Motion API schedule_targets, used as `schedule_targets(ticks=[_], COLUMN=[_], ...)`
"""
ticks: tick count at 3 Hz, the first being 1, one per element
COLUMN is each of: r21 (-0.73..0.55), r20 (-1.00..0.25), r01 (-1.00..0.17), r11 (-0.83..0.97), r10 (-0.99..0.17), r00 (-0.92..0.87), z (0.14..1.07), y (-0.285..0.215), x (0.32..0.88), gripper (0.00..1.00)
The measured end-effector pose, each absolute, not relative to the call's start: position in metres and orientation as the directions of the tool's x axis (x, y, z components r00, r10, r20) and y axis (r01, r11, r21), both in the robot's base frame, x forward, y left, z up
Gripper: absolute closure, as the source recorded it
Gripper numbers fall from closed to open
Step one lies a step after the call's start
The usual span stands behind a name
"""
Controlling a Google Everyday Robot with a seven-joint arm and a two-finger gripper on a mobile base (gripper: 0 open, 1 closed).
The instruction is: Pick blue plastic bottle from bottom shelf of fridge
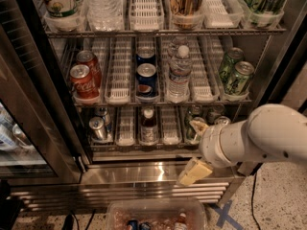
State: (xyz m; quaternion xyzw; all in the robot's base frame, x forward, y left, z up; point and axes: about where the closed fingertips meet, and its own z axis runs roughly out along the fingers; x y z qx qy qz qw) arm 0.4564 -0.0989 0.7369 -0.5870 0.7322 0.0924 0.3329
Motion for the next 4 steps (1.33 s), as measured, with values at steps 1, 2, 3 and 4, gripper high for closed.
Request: schedule_targets(ticks=[1, 2, 3, 4], r21=[-0.237, -0.261, -0.272, -0.26], r20=[-0.657, -0.694, -0.73, -0.771], r01=[-0.9, -0.878, -0.867, -0.867], r11=[0.366, 0.401, 0.418, 0.426], r10=[-0.742, -0.71, -0.676, -0.632], r00=[-0.129, -0.118, -0.097, -0.079], z=[0.705, 0.675, 0.654, 0.64], y=[-0.082, -0.065, -0.046, -0.022], x=[0.456, 0.47, 0.482, 0.489], gripper=[0.0, 0.0, 0.0, 0.0])
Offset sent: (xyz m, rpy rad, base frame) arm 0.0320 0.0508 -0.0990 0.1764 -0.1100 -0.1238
